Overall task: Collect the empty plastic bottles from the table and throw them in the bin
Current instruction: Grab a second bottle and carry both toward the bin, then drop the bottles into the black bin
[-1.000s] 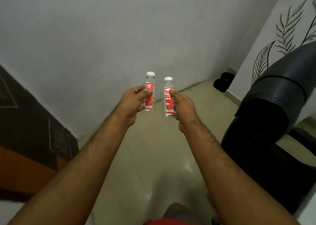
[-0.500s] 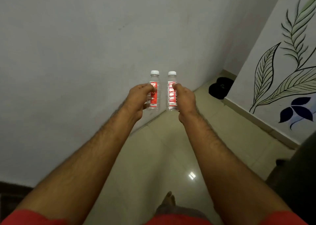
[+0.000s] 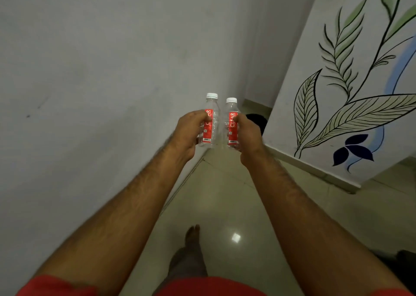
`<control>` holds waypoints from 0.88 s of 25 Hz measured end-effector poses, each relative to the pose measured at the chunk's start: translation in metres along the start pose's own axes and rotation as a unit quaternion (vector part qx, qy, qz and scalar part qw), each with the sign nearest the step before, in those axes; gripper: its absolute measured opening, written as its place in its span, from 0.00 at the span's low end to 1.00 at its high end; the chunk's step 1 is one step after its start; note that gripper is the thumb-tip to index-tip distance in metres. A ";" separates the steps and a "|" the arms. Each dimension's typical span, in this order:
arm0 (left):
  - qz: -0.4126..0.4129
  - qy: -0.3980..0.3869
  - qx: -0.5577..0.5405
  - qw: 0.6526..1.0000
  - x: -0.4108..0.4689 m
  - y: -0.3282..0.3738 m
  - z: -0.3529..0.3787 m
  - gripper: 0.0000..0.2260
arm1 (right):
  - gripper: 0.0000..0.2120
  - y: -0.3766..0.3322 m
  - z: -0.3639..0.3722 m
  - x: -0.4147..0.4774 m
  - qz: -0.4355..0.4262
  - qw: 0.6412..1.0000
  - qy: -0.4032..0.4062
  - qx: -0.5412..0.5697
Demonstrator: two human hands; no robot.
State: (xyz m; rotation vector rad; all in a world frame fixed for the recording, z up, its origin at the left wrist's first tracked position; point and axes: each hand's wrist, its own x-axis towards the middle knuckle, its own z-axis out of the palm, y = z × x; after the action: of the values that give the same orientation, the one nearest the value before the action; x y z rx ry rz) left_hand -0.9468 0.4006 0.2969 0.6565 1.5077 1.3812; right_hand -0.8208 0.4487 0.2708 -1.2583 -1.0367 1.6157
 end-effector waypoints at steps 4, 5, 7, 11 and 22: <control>-0.028 -0.056 0.019 0.998 0.128 0.034 0.021 0.04 | 0.13 -0.032 0.014 0.106 0.005 0.998 0.057 0.013; -0.029 -0.065 0.028 0.997 0.155 0.042 0.028 0.04 | 0.15 -0.039 0.015 0.130 0.012 0.998 0.068 0.013; -0.036 -0.086 0.055 0.994 0.209 0.055 0.048 0.04 | 0.18 -0.051 0.011 0.180 0.030 0.995 0.098 -0.002; -0.055 -0.122 0.089 0.987 0.324 0.055 0.100 0.05 | 0.16 -0.055 -0.013 0.294 0.032 0.990 0.139 0.001; -0.162 -0.093 0.144 0.972 0.683 -0.066 0.263 0.07 | 0.09 0.028 -0.104 0.671 0.155 0.968 0.193 -0.024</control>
State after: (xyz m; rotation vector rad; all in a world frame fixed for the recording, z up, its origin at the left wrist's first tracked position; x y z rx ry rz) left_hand -0.9719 1.0975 0.0645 0.6624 1.5956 0.8402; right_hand -0.8315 1.0820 0.0243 -1.7540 -0.6621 1.4881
